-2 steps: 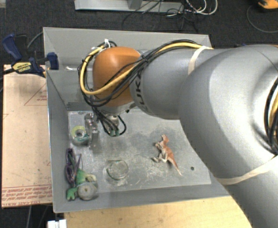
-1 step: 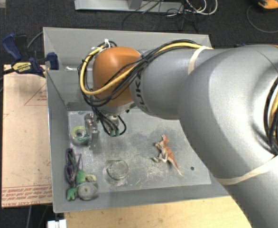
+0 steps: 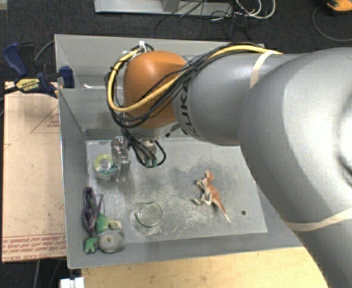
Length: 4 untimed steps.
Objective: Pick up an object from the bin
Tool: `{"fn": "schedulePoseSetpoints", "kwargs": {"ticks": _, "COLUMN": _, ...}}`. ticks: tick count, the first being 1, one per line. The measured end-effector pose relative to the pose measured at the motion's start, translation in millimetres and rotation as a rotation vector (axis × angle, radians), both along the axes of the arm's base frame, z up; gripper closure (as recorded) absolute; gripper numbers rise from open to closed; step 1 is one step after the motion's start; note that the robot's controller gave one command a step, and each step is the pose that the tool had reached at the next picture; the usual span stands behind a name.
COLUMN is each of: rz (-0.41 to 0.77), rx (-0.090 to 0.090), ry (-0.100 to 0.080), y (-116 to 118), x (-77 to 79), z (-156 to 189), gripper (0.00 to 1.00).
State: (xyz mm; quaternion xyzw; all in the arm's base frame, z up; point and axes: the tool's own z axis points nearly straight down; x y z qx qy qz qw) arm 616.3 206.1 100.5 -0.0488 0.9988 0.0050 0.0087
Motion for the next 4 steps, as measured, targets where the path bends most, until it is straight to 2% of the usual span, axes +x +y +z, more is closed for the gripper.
{"fn": "schedulePoseSetpoints", "kwargs": {"ticks": 1, "rz": 0.010, "rx": 0.000, "ry": 0.001, "y": 3.9, "x": -4.5, "z": 21.0, "gripper": 1.00}}
{"fn": "schedulePoseSetpoints", "kwargs": {"ticks": 2, "rz": -0.019, "rx": 0.001, "ry": 0.001, "y": 0.3, "x": -21.3, "z": 26.6, "gripper": 1.00}}
{"fn": "schedulePoseSetpoints", "kwargs": {"ticks": 3, "rz": 0.164, "rx": -0.003, "ry": -0.002, "y": 41.1, "x": -39.9, "z": 20.9, "gripper": 1.00}}
{"fn": "schedulePoseSetpoints", "kwargs": {"ticks": 4, "rz": 0.142, "rx": 0.001, "ry": -0.005, "y": 36.5, "x": -64.3, "z": 83.7, "gripper": 1.00}}
